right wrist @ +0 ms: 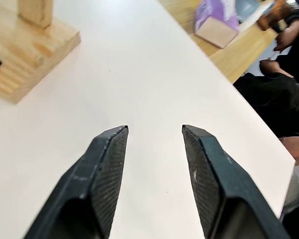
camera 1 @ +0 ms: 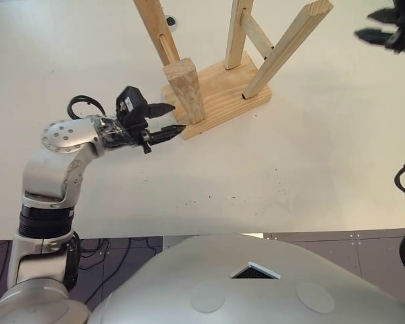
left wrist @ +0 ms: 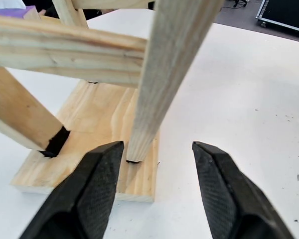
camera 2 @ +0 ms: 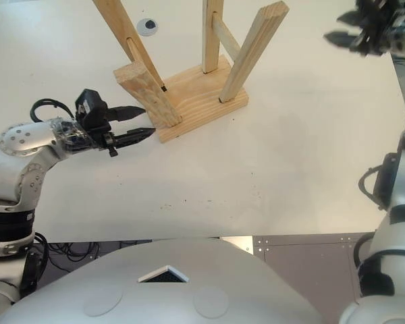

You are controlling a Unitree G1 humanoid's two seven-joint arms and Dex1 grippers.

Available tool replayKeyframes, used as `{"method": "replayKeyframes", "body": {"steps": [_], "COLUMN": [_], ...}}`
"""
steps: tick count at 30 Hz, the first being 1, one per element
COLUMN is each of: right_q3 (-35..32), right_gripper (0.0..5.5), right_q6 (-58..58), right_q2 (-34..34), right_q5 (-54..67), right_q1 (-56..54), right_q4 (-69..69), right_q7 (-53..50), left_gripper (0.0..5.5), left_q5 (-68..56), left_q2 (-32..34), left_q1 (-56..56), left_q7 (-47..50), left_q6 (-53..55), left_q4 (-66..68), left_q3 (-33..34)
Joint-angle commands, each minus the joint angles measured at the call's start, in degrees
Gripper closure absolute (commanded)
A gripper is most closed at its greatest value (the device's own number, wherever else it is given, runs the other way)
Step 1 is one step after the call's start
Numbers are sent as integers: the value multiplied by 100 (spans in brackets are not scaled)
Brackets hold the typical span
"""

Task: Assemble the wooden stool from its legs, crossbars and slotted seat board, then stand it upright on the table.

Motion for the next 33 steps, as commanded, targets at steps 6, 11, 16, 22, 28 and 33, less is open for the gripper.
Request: {"method": "replayKeyframes", "body": {"steps": [6,11,16,22,28,33], "right_q3": [322,150,141,127,130,416], "right_gripper": [334,334,331,331,331,331], "right_q6": [56,136,87,-13,212,919], "right_q2": [853,1137,1199,1124,973,447], "right_q5": [355,350,336,323,631,838], "right_q1": [993,681,663,619,675,1318], "right_q4": [-1473,-1045,-898,-764,-1071,-2167], "right_q7": [674,233,104,83,917,2160], "left_gripper": [297,297,334,412,427,430], "left_q5": [254,349,433,456,638,708], "left_q2": [-397,-517,-919,-603,-62,-95], "left_q1": [-453,-626,-884,-760,-927,-1368], "left_q7": [189,224,353,-105,-963,-1332], "left_q6": [-212,-280,-422,-332,-721,-1247], "left_q4": [535,725,1222,1203,1630,2458], "left_q3": [-397,-538,-657,-811,-1047,-1006]}}
